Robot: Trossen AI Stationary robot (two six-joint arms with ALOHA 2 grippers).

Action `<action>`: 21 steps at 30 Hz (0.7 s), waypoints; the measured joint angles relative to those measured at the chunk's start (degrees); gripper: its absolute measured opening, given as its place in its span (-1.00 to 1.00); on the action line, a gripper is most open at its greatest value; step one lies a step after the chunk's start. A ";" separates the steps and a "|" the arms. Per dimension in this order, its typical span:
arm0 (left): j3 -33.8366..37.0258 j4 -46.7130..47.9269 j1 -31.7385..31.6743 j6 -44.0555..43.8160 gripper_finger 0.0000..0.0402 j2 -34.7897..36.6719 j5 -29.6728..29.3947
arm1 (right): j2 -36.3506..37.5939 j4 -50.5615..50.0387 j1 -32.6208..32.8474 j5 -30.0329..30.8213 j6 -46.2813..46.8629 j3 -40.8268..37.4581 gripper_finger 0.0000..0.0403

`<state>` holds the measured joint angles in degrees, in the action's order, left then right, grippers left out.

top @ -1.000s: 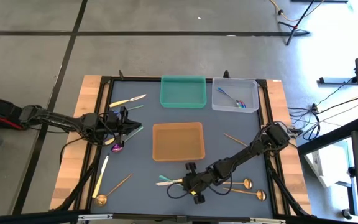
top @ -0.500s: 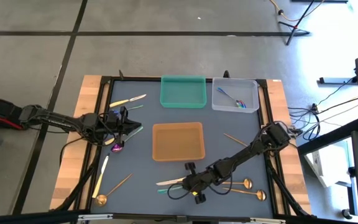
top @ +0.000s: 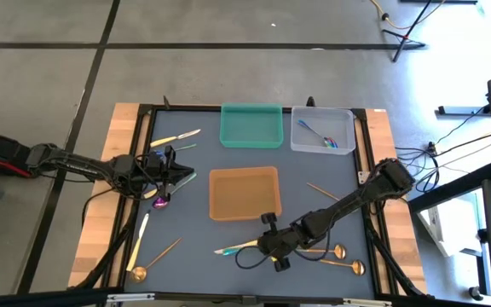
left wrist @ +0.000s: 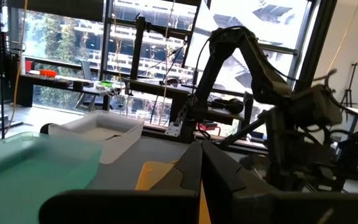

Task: Sort silverware by color (type)
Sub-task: Put the blue spoon into the transparent bin

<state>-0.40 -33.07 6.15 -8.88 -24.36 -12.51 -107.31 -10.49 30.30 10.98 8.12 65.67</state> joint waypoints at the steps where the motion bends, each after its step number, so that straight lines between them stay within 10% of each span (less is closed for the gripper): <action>1: 0.00 0.03 0.00 0.00 -0.99 -0.02 -0.02 | 1.02 -0.93 0.00 0.00 -0.19 -0.52 -0.99; 21: -0.01 0.00 -0.02 0.02 -0.99 0.00 -0.39 | 44.83 1.52 -8.96 12.24 0.57 -32.23 -0.98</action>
<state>-0.41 -33.07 6.13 -8.87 -24.36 -12.91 -62.49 -8.97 21.34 23.22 8.69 33.44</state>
